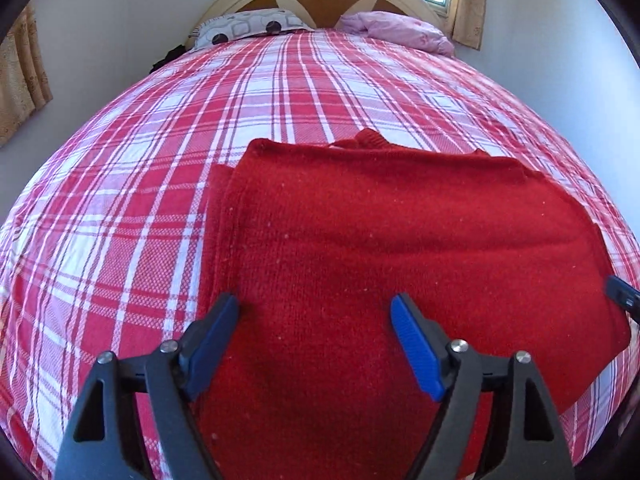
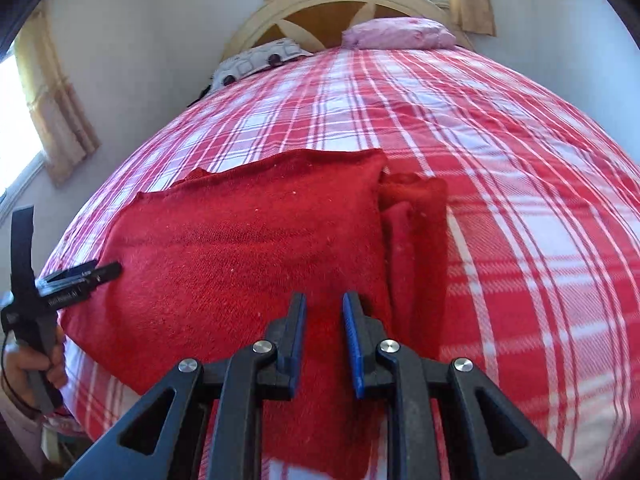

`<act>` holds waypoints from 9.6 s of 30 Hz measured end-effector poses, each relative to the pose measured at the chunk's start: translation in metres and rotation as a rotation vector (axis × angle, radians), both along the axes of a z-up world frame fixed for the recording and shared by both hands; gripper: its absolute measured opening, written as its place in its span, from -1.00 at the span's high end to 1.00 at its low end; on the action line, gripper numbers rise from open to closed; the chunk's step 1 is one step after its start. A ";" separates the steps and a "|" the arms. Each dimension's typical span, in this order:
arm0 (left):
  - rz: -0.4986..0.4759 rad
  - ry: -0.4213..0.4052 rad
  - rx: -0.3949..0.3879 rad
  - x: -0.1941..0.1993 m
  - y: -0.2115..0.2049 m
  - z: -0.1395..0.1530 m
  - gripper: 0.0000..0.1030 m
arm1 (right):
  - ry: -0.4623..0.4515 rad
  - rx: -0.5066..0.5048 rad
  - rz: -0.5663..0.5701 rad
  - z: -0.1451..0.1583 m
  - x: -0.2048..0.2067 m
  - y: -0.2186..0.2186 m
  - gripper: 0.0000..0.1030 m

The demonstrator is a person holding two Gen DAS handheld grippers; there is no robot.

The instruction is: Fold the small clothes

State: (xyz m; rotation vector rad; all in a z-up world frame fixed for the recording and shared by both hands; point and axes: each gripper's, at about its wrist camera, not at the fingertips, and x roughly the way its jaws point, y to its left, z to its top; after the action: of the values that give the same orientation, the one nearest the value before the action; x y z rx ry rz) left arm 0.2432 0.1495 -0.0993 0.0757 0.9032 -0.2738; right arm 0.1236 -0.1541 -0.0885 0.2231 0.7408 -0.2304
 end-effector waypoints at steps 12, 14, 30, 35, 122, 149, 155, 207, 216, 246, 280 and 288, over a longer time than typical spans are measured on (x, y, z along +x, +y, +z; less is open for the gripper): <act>0.102 0.004 0.073 -0.011 0.002 -0.003 -1.00 | 0.030 -0.031 0.030 -0.025 -0.022 0.038 0.35; 0.118 0.014 0.057 -0.011 0.005 -0.002 -1.00 | 0.027 -0.015 0.015 -0.020 -0.023 0.041 0.15; 0.258 0.021 -0.165 -0.024 0.077 0.006 -1.00 | -0.040 0.057 0.118 -0.014 -0.014 0.094 -0.07; 0.233 0.091 -0.234 -0.024 0.062 -0.013 -0.99 | -0.057 0.035 0.149 -0.009 -0.011 0.103 -0.07; -0.360 -0.139 -0.366 -0.082 -0.111 0.077 0.65 | -0.023 0.192 0.388 0.066 0.110 0.010 0.69; -0.457 -0.037 -0.347 -0.106 -0.154 0.032 0.64 | -0.046 0.621 0.264 -0.001 0.125 -0.111 -0.28; -0.458 -0.046 -0.363 -0.101 -0.158 0.044 0.65 | -0.046 0.448 0.307 0.022 0.132 -0.097 0.75; -0.288 0.013 -0.038 -0.118 -0.087 0.015 -0.70 | -0.007 0.330 0.204 0.000 -0.035 -0.048 0.29; -0.093 0.036 -0.327 -0.099 -0.020 0.022 -0.29 | 0.026 0.307 0.258 0.007 -0.044 -0.033 0.48; -0.194 -0.017 -0.316 -0.103 -0.014 0.040 -0.30 | 0.087 0.278 0.387 -0.016 -0.028 0.020 0.50; -0.125 0.047 -0.372 -0.048 -0.005 0.060 -0.98 | -0.195 0.229 0.099 0.047 -0.040 -0.035 -0.61; -0.142 0.152 -0.306 0.013 -0.066 0.035 -0.98 | -0.087 0.337 -0.124 0.007 0.022 -0.074 -0.61</act>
State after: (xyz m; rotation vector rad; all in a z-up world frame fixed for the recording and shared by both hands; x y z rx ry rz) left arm 0.2563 0.0832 -0.0647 -0.1665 0.9984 -0.5531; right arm 0.1457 -0.2286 -0.0816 0.5966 0.6776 -0.2114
